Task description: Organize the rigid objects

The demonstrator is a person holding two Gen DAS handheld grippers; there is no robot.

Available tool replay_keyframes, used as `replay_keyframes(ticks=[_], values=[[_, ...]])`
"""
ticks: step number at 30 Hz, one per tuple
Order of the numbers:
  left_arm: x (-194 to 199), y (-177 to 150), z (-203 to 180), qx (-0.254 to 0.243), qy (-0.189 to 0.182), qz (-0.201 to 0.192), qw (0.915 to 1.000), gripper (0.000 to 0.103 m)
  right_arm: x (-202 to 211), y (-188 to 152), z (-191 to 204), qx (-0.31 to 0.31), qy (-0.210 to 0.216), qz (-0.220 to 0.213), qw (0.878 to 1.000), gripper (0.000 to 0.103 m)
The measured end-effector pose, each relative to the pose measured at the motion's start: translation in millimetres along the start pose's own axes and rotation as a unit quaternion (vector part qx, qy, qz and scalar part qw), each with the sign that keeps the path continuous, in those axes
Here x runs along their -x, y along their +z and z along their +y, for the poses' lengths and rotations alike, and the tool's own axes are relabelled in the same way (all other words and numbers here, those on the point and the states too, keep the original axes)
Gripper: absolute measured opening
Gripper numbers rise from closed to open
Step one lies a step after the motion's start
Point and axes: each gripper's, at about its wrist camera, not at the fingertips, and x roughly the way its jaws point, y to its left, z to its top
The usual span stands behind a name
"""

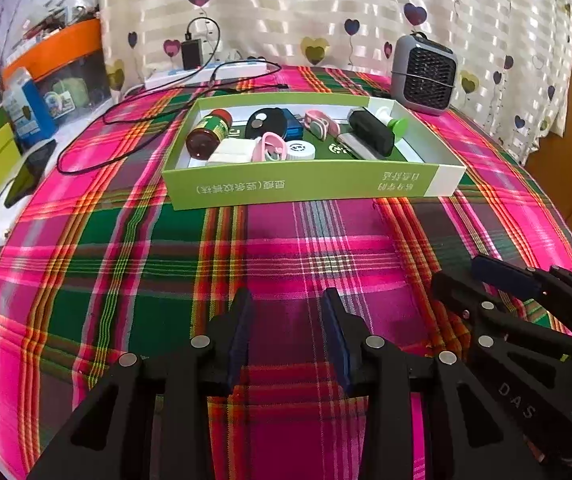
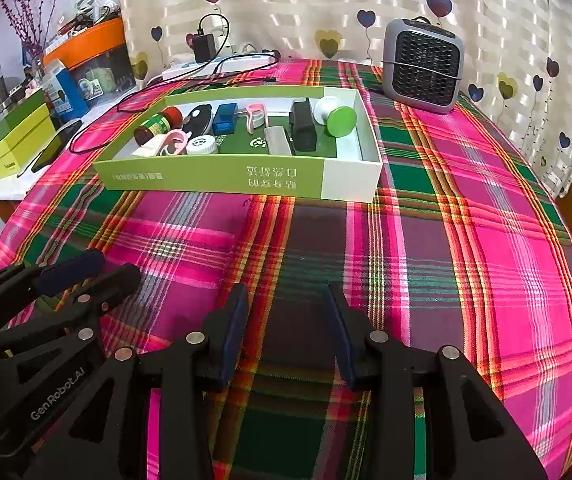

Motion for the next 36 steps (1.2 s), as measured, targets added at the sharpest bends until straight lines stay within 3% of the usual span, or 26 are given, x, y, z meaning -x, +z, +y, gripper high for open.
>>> replay_keyframes(ticks=[4,36], values=[[1.0,-3.6,-7.0,-0.011,0.021,-0.009,0.9997,0.035,1.9,-3.8,2.0,0.0,-0.015,-0.005,1.0,0.041],[1.1,-3.5,-4.4,-0.006,0.018,-0.012,0.9998,0.035,2.8,-4.5,1.7,-0.002,-0.012,-0.007,1.0,0.045]])
